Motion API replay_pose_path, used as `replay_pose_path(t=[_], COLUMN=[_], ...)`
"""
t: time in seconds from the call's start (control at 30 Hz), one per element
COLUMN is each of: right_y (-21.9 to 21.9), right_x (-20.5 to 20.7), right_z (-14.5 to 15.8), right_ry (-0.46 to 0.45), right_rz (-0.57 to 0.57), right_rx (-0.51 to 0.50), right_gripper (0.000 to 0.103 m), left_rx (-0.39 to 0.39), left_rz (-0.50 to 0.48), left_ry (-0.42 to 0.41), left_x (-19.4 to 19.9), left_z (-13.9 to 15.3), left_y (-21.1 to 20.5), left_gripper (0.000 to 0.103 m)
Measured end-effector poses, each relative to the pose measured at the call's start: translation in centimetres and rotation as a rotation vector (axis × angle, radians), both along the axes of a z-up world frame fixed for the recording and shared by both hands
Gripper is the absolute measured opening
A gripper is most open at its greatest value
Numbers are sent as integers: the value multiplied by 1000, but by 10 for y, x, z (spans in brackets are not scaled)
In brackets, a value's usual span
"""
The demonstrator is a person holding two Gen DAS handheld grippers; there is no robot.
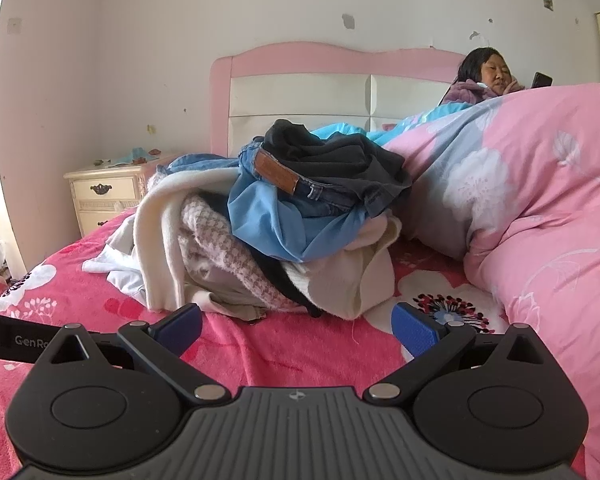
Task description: Fold clothes
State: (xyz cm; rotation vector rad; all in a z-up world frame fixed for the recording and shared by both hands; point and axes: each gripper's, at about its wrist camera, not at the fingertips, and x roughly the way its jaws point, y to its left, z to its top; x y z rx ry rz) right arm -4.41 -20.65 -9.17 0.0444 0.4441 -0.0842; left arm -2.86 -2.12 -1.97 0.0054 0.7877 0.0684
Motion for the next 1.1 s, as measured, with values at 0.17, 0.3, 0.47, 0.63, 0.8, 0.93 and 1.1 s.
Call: replay_pose_path(t=[0.17, 0.3, 0.47, 0.63, 0.8, 0.93, 1.1], right_y=[-4, -10, -27, -46, -86, -104, -116], right_x=[2, 5, 21, 86, 188, 280, 362], right_z=[1, 3, 20, 44, 74, 76, 39], right_ry=[11, 20, -52, -131, -145, -35, 158], right_rz=[6, 9, -3, 33, 119, 179, 95], right_rx=[13, 25, 21, -30, 27, 131, 218], right_gripper=[103, 103, 103, 103, 103, 103, 103], left_rx=[6, 8, -1, -90, -199, -243, -302], left_rz=[1, -9, -46, -90, -155, -185, -195], left_ry=[4, 5, -73, -167, -282, -298, -281], left_x=[2, 6, 24, 68, 107, 129, 144], left_z=[-2, -4, 3, 18, 32, 26, 6], left_y=[0, 2, -1, -10, -17, -26, -33], left_gripper=[103, 103, 103, 103, 103, 102, 93])
